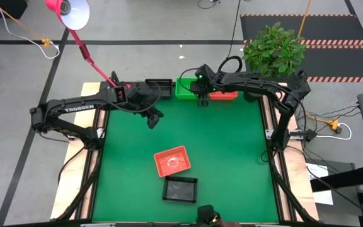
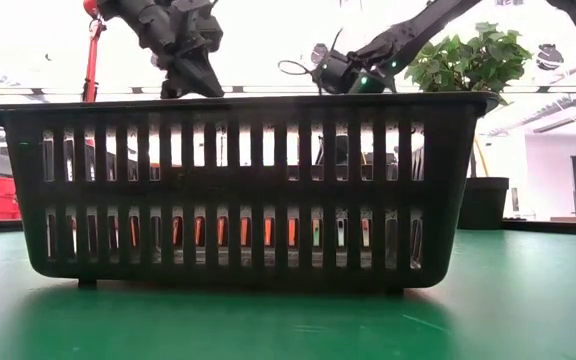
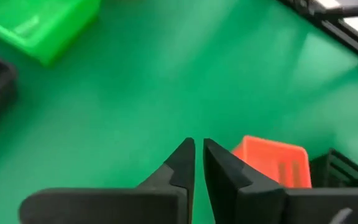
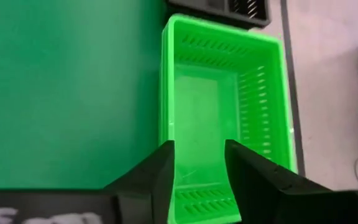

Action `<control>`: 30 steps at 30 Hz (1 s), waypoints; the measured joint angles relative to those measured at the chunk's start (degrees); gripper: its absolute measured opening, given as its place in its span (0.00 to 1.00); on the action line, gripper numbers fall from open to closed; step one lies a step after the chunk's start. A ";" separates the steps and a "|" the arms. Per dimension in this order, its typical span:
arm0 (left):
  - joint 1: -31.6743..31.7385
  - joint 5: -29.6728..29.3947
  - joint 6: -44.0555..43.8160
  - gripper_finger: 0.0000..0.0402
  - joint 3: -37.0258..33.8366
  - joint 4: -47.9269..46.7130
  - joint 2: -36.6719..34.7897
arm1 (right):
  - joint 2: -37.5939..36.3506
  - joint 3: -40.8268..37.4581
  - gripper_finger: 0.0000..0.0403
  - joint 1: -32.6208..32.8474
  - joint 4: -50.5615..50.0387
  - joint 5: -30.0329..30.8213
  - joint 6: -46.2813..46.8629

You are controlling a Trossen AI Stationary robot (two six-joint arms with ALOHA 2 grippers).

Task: Stack baskets by color
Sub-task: Stack the bottom orange bin on top of the top orange bins

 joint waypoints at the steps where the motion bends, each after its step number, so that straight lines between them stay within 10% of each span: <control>1: -0.85 0.11 -0.69 0.09 0.00 -0.76 0.02 | -0.79 -0.02 0.36 0.15 -0.36 0.02 0.23; 16: -17.47 -1.38 -6.34 0.39 0.00 -3.55 0.02 | -16.68 -0.02 0.42 0.52 -11.25 -0.11 15.12; 30: -32.75 -2.07 1.57 0.41 0.05 -4.63 7.14 | -24.98 -0.02 0.42 0.52 -20.22 -3.28 20.18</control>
